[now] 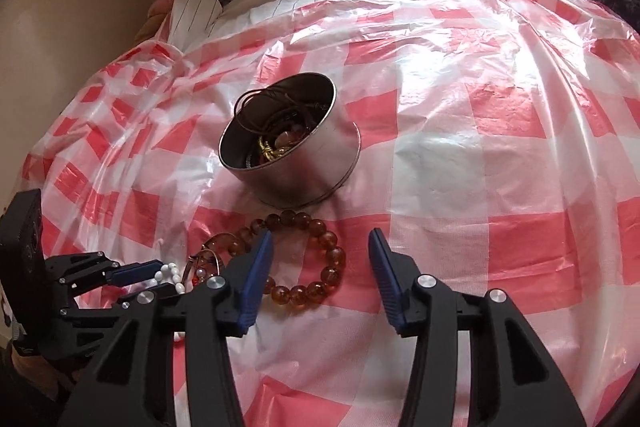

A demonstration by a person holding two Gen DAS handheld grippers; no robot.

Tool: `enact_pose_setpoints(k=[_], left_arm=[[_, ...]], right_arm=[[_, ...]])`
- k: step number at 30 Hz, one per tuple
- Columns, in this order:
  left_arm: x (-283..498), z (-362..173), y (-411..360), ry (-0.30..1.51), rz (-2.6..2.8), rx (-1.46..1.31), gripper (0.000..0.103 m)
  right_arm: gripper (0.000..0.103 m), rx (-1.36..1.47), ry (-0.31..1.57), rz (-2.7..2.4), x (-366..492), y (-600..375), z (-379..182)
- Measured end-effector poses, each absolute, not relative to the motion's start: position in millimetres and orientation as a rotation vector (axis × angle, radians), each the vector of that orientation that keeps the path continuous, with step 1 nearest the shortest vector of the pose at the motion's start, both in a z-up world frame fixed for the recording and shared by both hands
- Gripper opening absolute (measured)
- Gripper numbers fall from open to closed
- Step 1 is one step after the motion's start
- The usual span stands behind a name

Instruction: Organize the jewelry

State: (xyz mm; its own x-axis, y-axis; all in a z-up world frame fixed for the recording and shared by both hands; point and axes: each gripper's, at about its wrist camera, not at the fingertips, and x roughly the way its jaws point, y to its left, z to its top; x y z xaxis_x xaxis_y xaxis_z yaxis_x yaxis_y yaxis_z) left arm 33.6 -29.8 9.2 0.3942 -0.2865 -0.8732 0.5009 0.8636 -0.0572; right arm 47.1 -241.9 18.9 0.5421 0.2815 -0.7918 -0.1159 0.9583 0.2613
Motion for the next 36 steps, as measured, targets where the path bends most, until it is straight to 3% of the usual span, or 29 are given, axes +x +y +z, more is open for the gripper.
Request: enact_pose_setpoints(k=[5, 6, 7, 8, 19, 21, 25, 29, 30, 31, 33, 36], left_arm=[[31.5, 8.1, -35.0, 1.046, -0.499, 0.261, 0.033], [31.6, 8.0, -34.9, 1.046, -0.499, 0.263, 0.033], [31.6, 8.0, -35.0, 1.045, -0.498, 0.264, 0.033], [31.4, 8.0, -35.5, 1.044, -0.496, 0.268, 0.033], [28.7, 7.9, -39.3, 1.038, -0.492, 0.292, 0.037], [28.3, 7.9, -39.7, 1.037, -0.494, 0.294, 0.038], [28.2, 7.8, -39.7, 1.037, -0.498, 0.294, 0.039], [28.3, 7.3, -39.6, 1.035, -0.501, 0.294, 0.039], [28.1, 7.3, -39.8, 1.035, -0.499, 0.298, 0.037], [28.1, 7.6, -39.9, 1.033, -0.495, 0.304, 0.023], [28.5, 9.8, -37.9, 1.032, -0.499, 0.298, 0.007], [30.1, 17.6, -32.7, 1.009, -0.500, 0.248, 0.007]], right_arm=[[0.049, 0.045, 1.004, 0.192, 51.8, -224.3, 4.5], [0.038, 0.034, 0.999, 0.203, 50.9, -221.6, 4.8], [0.020, 0.037, 0.994, 0.214, 50.0, -220.3, 5.8], [0.013, 0.053, 0.986, 0.229, 49.2, -220.6, 7.5], [0.012, 0.123, 0.926, 0.214, 48.2, -233.3, 24.3], [0.014, 0.107, 0.945, 0.204, 49.7, -231.8, 21.8], [0.052, 0.079, 0.956, 0.185, 49.9, -230.4, 17.7], [0.054, -0.011, 1.004, 0.166, 51.3, -220.0, 3.7], [0.044, -0.034, 1.001, 0.181, 49.8, -215.7, 3.5], [0.019, -0.026, 1.001, 0.205, 48.9, -213.9, 3.6], [0.012, 0.005, 0.989, 0.230, 46.9, -214.7, 6.4], [0.012, 0.134, 0.942, 0.288, 45.0, -227.4, 19.5]])
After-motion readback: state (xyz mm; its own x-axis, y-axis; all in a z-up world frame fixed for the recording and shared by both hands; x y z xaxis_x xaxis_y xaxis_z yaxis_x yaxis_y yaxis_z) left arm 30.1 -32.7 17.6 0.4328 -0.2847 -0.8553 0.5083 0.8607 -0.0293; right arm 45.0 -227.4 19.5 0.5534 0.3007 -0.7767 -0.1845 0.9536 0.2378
